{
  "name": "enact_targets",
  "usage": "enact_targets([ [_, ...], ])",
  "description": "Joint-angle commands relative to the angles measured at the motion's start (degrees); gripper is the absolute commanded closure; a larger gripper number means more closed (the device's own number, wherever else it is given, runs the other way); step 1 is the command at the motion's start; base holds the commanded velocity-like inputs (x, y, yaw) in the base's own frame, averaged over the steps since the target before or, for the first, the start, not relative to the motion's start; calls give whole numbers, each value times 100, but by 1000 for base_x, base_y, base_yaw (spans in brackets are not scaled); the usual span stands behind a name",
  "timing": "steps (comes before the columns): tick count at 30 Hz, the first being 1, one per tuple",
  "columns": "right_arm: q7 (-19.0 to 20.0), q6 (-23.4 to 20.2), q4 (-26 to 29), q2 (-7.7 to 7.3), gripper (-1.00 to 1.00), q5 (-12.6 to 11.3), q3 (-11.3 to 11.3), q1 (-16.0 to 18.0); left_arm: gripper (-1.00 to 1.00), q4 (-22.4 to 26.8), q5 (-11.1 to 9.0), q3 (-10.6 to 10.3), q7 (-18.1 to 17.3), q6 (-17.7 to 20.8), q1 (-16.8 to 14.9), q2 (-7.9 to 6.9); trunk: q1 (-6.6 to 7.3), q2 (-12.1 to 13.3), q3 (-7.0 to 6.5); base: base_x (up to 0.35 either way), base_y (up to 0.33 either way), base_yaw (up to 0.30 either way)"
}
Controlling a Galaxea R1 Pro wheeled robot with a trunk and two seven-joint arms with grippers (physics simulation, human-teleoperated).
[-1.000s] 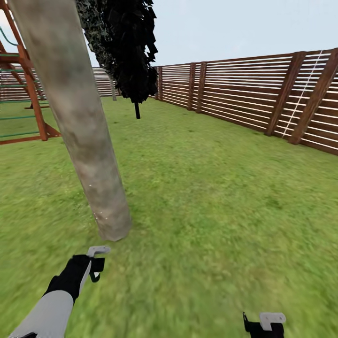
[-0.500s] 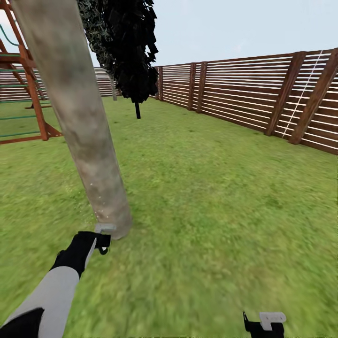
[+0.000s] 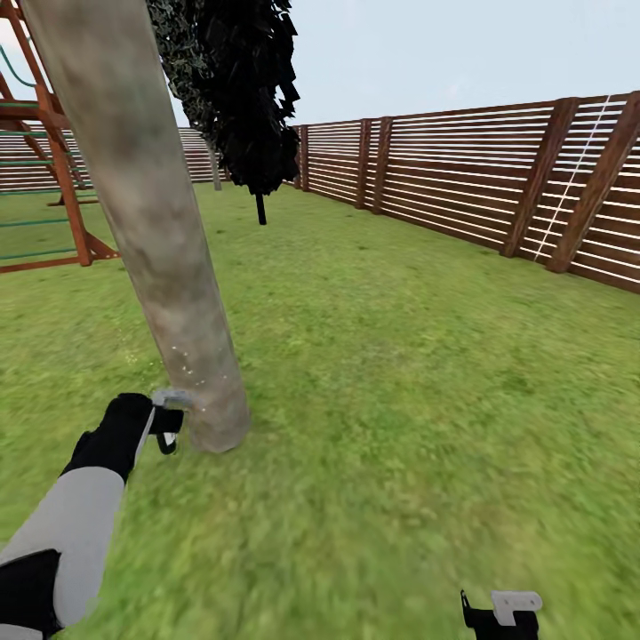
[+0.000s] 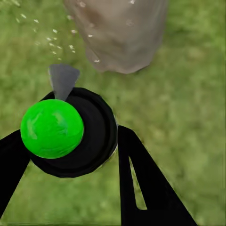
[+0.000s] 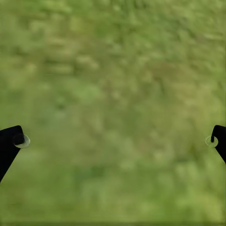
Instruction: In the garden, pick up the pesticide atomizer on the floor and spray pesticide onto both trees until each tree trunk is fully covered.
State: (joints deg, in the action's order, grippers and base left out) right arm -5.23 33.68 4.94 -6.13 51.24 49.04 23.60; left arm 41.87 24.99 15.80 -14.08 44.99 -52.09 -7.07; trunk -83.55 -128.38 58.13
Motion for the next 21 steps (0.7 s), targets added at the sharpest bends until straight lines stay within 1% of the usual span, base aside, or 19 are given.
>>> enact_targets([
  [1, -48, 15, -11, -2, -100, 62, 18, 4, 100, 6, 6, 14, -164, 38, -16, -123, 1, -2, 5, 0, 0, 0],
  [3, -48, 15, -11, -2, -100, 62, 18, 4, 100, 12, 16, 5, -519, 75, -26, -298, 1, -2, 5, 0, 0, 0],
  [5, -48, 15, -11, -2, -100, 62, 18, 4, 100, 65, 28, -7, -654, 103, -33, -271, 1, -2, 5, -101, 0, 0],
  [6, -48, 15, -11, -2, -100, 62, 18, 4, 100, 175, 26, -13, -681, 129, -36, -253, 1, -2, 5, -255, 0, 0],
  [7, -48, 15, -11, -2, -100, 62, 18, 4, 100, 284, 25, -72, -695, 208, -37, -221, 1, -2, 5, -299, 0, 0],
  [8, -48, 15, -11, -2, -100, 62, 18, 4, 100, 374, 24, -240, -704, 386, -39, -171, 1, -2, 5, -261, 0, 0],
  [9, -48, 15, -11, -2, -100, 62, 18, 4, 100, 517, 18, -453, -708, 606, -55, -111, 1, -2, 5, -107, 0, 0],
  [10, -48, 15, -11, -2, -100, 62, 18, 4, 100, 700, 16, -553, -709, 765, -69, -91, 1, -2, 5, -55, 0, 0],
  [11, -48, 15, -11, -2, -100, 62, 18, 4, 100, 901, 15, -607, -709, 922, -105, -94, 1, -2, 5, -28, 0, 0],
  [12, -48, 15, -11, -2, -100, 62, 18, 4, 100, 1138, 14, -640, -714, 1124, -178, -135, 1, -2, 5, -11, 0, 0],
  [13, -48, 15, -11, -2, -100, 62, 18, 4, 100, 1251, 16, -651, -719, 1219, -302, -185, 1, -2, 5, -5, 0, 0],
  [14, -48, 15, -11, -3, -100, 62, 18, 4, 100, 1265, 19, -654, -724, 1260, -430, -272, 1, -2, 5, -2, 0, 0],
  [15, -48, 15, -11, -4, -100, 62, 18, 4, 100, 1264, 13, -651, -726, 1279, -482, -356, 1, -2, 5, 0, 0, 0],
  [16, -48, 15, -11, -5, -100, 62, 18, 4, 100, 1263, 12, -650, -727, 1287, -502, -394, 1, -2, 5, 0, 0, 0],
  [17, -48, 15, -11, -3, -100, 62, 18, 4, 100, 1299, 8, -657, -732, 1304, -527, -421, 1, -2, 5, 0, 0, 0],
  [19, -48, 15, -11, -4, -100, 62, 18, 4, 100, 1367, 0, -700, -736, 1331, -619, -373, 1, -2, 5, 0, 0, 0],
  [20, -48, 15, -11, -3, -100, 62, 18, 4, 100, 1373, -20, -731, -778, 1338, -725, -371, 1, -2, 5, 0, 0, 0],
  [21, -48, 15, -11, -4, -100, 62, 18, 4, 100, 1372, -36, -749, -912, 1342, -817, -392, 1, -2, 5, 0, 0, 0],
])
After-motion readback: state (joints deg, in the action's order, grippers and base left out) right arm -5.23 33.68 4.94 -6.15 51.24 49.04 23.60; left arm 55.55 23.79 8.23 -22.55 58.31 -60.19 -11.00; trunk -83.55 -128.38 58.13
